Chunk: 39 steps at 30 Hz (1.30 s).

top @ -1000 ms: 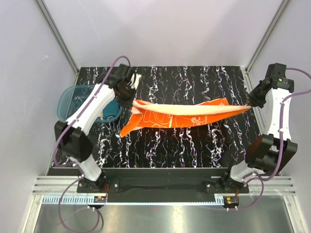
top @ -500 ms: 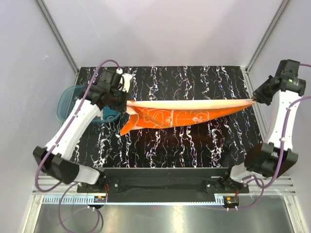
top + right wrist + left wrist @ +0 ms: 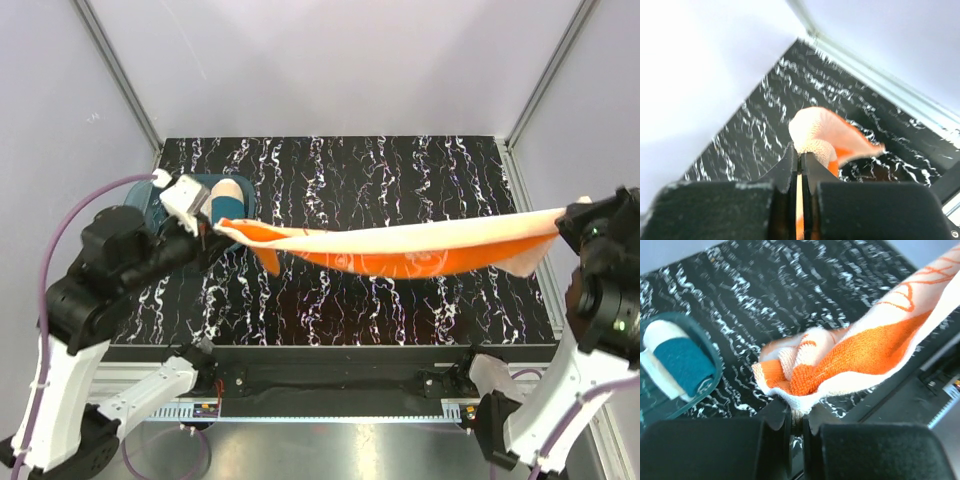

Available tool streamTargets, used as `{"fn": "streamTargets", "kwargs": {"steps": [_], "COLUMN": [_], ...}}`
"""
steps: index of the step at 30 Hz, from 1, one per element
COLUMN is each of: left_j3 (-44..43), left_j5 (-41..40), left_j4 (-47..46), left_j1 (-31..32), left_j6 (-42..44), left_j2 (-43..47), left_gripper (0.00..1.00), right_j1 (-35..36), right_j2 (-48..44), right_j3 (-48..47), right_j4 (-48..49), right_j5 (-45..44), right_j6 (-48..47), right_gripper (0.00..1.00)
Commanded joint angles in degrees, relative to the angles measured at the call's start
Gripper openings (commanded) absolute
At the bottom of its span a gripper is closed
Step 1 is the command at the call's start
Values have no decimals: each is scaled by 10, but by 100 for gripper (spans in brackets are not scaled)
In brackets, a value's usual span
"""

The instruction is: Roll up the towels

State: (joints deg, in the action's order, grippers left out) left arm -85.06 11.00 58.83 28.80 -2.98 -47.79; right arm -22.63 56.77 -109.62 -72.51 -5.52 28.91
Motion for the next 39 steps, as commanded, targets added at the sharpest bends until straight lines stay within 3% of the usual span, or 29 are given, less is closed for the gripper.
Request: {"fn": "streamTargets", "kwargs": {"steps": [1, 6, 11, 18, 23, 30, 31, 32, 33, 34, 35, 36, 39], "left_j3": [2, -3, 87, 112, -9, -258, -281, -312, -327, -343, -353, -354, -328], "left_j5": [77, 104, 111, 93, 74, 6, -22, -33, -54, -69, -84, -91, -109], "left_j4": [-13, 15, -14, -93, -86, 22, 28, 32, 38, 46, 52, 45, 8], "left_j1": [1, 0, 5, -1, -43, -84, -86, -94, -104, -104, -116, -121, -133], "left_j6": [14, 25, 9, -7, -12, 24, 25, 25, 21, 13, 4, -3, -28], "left_j2": [20, 24, -51, -324, -530, -749, -765, -789, -797, -805, -809, -800, -745], "left_gripper": [0, 0, 0, 0, 0, 0, 4, 22, 74, 75, 94, 99, 99], "right_j1": [-3, -2, -2, -2, -1, 7, 8, 11, 13, 14, 16, 19, 31], "right_j2": [-5, 15, 99, 217, 341, 537, 554, 583, 597, 607, 616, 628, 635], "right_j3": [-16, -23, 0, 193, 217, 88, 74, 62, 38, 28, 19, 2, -24], "right_j4": [-19, -14, 4, 169, 261, 291, 294, 288, 287, 287, 286, 282, 273], "right_j5": [-81, -115, -78, 0, 17, 2, 3, 2, 7, 8, 8, 7, -6], "right_j6": [16, 3, -3, 30, 59, 79, 78, 80, 81, 81, 80, 80, 71], "right_gripper": [0, 0, 0, 0, 0, 0, 0, 6, 30, 30, 47, 67, 82]}}
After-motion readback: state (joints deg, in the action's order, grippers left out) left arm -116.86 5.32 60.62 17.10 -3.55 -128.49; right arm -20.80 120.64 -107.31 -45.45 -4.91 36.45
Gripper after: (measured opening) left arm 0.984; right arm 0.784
